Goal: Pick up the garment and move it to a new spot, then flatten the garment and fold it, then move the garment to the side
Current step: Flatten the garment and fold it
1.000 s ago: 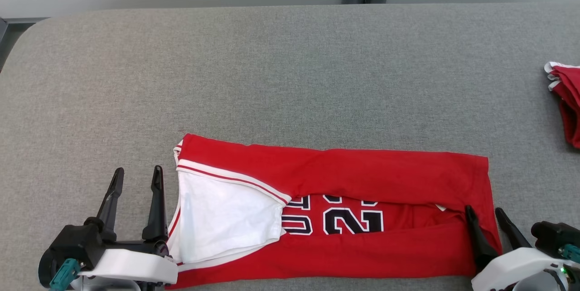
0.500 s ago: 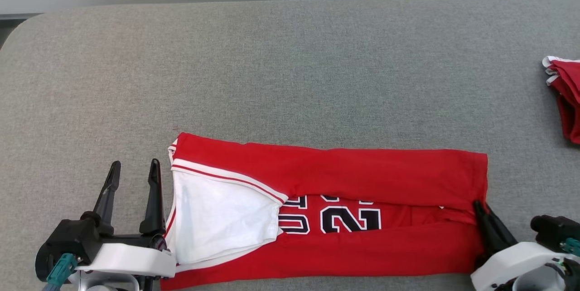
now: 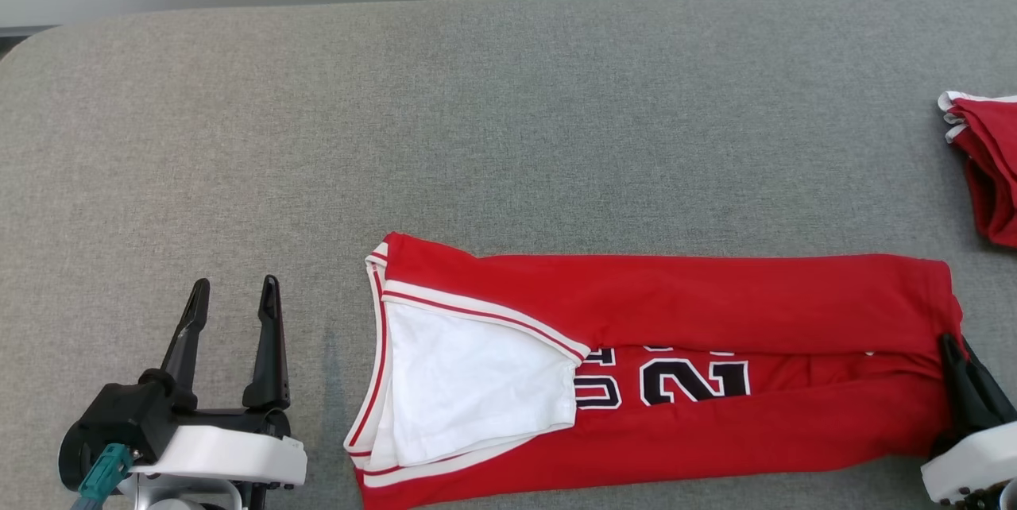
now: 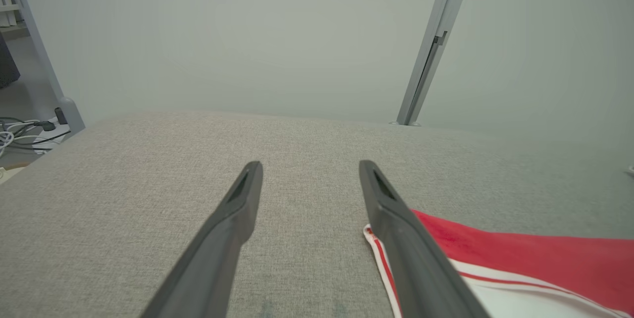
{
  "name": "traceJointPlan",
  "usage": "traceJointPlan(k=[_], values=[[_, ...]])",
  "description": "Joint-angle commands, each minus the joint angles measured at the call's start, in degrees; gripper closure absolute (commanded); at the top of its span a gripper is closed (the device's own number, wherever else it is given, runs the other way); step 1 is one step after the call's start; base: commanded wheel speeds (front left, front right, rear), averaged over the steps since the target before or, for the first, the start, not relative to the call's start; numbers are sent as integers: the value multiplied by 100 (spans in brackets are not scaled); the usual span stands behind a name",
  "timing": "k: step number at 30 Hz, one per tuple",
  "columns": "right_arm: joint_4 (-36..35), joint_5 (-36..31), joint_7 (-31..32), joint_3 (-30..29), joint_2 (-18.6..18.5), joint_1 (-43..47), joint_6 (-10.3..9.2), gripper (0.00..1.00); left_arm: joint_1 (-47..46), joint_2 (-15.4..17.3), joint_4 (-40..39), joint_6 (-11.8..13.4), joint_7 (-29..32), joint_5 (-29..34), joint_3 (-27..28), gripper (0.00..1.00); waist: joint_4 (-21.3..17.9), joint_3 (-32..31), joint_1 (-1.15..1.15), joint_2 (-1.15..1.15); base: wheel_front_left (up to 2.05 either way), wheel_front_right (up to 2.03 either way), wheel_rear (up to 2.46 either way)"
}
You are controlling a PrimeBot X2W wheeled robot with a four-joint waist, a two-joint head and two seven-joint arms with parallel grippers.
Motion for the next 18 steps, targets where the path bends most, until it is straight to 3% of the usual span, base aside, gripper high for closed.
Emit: traceJointPlan(k=[1,12,18], values=[[-132,0,35,-26,-47,18,-7,100,-83,36,-7,6,-26,7,26,0,-3,-14,0,0,0,0,0],[-2653,-197,1258,687,447,47,-6,100,49,18,-31,37,-23,5,3,0,-77,-234,0,0,0,0,0],[-3050,-133,1606,1417,819,-319,-6,100,-19,14,-19,1,-2,-2,-60,0,4,-286,0,0,0,0,0]])
